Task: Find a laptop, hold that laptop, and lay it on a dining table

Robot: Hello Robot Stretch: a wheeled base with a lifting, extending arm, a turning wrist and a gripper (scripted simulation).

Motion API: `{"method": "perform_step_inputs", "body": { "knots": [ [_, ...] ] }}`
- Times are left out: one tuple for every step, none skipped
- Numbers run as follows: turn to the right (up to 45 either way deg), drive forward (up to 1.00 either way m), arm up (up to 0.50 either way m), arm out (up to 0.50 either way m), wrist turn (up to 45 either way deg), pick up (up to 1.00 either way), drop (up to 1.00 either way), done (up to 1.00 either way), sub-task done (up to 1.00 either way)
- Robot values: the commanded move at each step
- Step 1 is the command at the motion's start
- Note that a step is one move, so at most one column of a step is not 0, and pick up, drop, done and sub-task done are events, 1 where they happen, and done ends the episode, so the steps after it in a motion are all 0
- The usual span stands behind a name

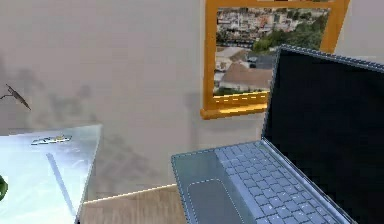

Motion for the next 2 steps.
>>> {"method": "perform_step_inputs", "body": {
  "knots": [
    [6.0, 0.0, 0.0, 0.0, 0.0, 0.0, 0.0, 0.0, 0.0],
    [0.0, 0.7, 0.0, 0.0, 0.0, 0.0, 0.0, 0.0, 0.0]
  ]
}}
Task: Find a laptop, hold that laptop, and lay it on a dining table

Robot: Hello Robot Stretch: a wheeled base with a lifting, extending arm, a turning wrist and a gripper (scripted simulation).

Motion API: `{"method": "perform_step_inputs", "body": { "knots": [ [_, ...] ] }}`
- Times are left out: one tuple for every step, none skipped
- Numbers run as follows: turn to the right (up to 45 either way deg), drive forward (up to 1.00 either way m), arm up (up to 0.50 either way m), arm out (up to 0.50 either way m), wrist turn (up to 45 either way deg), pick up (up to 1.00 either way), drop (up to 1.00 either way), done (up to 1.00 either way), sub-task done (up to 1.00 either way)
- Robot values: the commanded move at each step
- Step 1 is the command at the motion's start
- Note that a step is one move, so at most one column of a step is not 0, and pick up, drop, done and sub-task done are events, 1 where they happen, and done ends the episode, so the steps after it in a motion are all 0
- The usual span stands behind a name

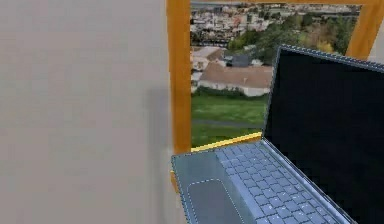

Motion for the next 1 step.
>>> {"method": "perform_step_inputs", "body": {
  "knots": [
    [-45.0, 0.0, 0.0, 0.0, 0.0, 0.0, 0.0, 0.0, 0.0]
  ]
}}
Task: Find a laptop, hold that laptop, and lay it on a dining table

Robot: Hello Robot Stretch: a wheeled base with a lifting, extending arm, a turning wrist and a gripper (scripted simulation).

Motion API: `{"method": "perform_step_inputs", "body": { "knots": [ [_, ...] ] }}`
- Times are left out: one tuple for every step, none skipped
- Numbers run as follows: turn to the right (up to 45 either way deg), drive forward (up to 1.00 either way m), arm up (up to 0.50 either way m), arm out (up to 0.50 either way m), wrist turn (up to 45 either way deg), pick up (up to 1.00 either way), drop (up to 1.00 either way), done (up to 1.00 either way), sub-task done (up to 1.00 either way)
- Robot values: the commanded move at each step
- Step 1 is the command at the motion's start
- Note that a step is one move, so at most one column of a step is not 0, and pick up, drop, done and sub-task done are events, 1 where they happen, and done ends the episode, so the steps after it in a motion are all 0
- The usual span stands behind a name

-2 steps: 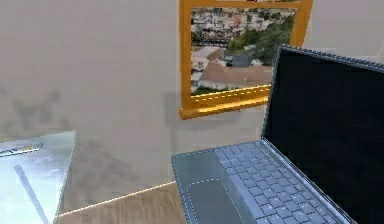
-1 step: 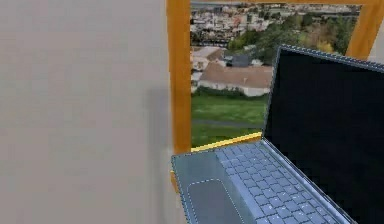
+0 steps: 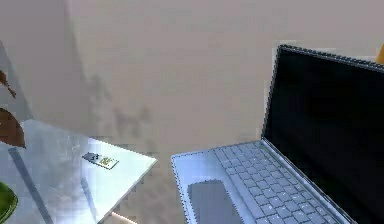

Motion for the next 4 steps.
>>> {"method": "perform_step_inputs", "body": {
  "knots": [
    [-45.0, 0.0, 0.0, 0.0, 0.0, 0.0, 0.0, 0.0, 0.0],
    [-33.0, 0.0, 0.0, 0.0, 0.0, 0.0, 0.0, 0.0, 0.0],
    [45.0, 0.0, 0.0, 0.0, 0.0, 0.0, 0.0, 0.0, 0.0],
    [45.0, 0.0, 0.0, 0.0, 0.0, 0.0, 0.0, 0.0, 0.0]
  ]
}}
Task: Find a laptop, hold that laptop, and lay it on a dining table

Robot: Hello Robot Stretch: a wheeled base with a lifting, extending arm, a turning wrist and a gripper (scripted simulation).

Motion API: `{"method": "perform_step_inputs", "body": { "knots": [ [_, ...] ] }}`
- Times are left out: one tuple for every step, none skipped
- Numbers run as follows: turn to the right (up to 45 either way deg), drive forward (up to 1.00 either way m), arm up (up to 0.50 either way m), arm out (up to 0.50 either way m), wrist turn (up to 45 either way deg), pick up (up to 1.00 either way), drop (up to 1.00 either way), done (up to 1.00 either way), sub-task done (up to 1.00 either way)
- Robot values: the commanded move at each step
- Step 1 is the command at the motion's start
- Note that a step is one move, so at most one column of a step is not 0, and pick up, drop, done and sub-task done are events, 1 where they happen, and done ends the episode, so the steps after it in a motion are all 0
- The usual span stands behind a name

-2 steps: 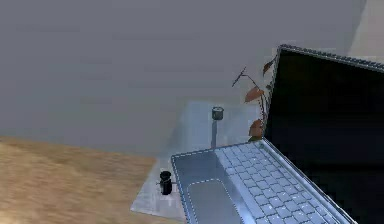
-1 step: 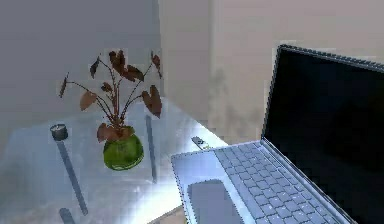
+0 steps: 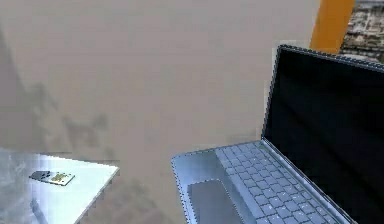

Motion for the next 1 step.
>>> {"method": "perform_step_inputs", "body": {
  "knots": [
    [33.0, 0.0, 0.0, 0.0, 0.0, 0.0, 0.0, 0.0, 0.0]
  ]
}}
